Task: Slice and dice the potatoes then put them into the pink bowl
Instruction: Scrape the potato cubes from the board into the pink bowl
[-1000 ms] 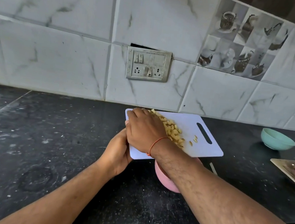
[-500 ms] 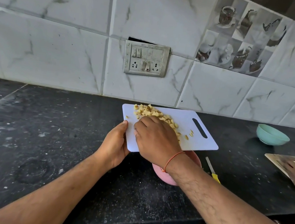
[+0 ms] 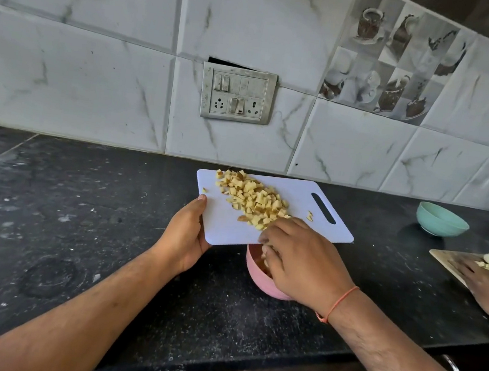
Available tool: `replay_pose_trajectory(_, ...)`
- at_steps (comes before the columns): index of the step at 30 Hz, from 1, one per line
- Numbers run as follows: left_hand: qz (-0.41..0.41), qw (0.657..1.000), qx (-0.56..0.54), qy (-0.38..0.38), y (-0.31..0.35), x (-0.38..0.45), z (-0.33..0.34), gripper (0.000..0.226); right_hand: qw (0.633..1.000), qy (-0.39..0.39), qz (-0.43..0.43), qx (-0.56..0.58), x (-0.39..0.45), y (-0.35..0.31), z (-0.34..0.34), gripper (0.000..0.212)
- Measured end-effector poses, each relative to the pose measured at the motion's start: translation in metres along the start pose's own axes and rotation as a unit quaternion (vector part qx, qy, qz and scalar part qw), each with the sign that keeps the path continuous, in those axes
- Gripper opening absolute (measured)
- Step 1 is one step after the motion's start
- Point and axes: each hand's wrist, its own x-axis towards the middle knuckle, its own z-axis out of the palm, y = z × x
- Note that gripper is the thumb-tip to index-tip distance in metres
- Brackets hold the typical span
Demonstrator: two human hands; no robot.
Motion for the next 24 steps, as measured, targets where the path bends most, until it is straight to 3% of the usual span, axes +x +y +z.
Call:
replay_pose_trajectory(7,0.0,1.0,-0.007,-0.001,0.0,0.0,0.001,0.038,0.997,0.013,0.046,0.053,0.018,0.004,-0.011,0.024)
replay_pose_trajectory(12,0.009,1.0,-0.01,-0.003,-0.001,0.002,0.0,0.041,0.997,0.017,-0.008,0.077,0.081,-0.016,0.008,0.036)
replay_pose_trajectory(17,0.018,1.0,-0.003,-0.018,-0.001,0.004,-0.002,0.043,0.994,-0.044,-0.054,0.084,0.135,-0.036,0.044,0.045)
replay_pose_trajectory(20,0.016,1.0,-0.002,-0.02,0.0,0.005,-0.002,0.04,0.996,-0.052,-0.061,0.044,0.143,-0.034,0.059,0.035)
replay_pose_trajectory(24,0.011,1.0,-0.011,-0.008,0.0,0.004,-0.003,0.042,0.997,-0.007,-0.067,-0.022,0.126,-0.023,0.063,0.016)
